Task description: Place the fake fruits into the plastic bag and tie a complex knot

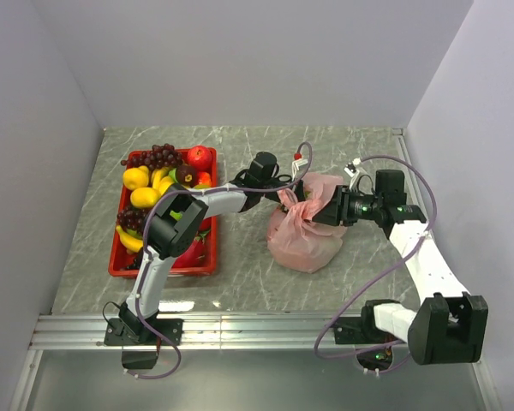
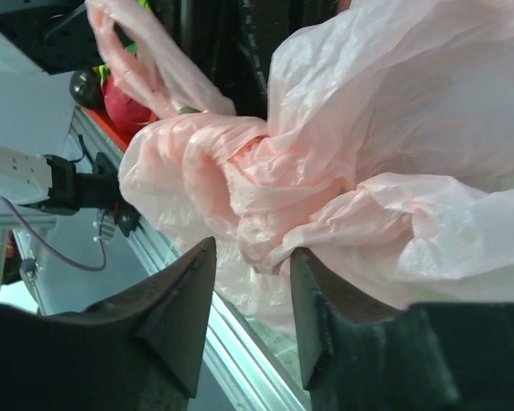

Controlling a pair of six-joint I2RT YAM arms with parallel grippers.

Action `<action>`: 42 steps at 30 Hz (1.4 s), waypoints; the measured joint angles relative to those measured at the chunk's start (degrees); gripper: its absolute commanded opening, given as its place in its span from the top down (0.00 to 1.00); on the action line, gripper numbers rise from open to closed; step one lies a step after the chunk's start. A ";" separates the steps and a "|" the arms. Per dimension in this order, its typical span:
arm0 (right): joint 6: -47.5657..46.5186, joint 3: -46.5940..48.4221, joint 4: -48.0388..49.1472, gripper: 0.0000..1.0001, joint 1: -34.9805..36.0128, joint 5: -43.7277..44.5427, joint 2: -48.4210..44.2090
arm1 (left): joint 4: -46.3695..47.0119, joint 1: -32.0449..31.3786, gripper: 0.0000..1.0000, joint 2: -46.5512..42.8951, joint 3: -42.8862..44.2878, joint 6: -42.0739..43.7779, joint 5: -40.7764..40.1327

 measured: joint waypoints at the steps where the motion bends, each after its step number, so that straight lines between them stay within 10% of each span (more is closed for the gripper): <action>1: 0.48 -0.42 0.83 0.59 -0.02 -0.02 0.33 | -0.15 0.00 1.00 0.00 0.00 0.13 0.02; 13: 12.28 -0.90 20.50 0.76 1.40 2.19 11.43 | 0.74 0.02 1.00 -0.11 -1.55 0.50 0.39; 21: 13.44 -0.92 23.69 0.33 2.89 5.92 11.30 | 8.90 1.70 1.00 -0.11 -2.75 -7.52 0.74; 35: 3.17 0.57 5.60 0.52 0.83 3.45 -0.96 | 20.13 2.58 0.99 -0.11 -2.89 -16.06 -1.60; 42: 3.85 0.24 6.80 0.39 0.79 4.70 1.40 | 20.39 0.79 1.00 -0.13 -3.39 -14.62 -1.57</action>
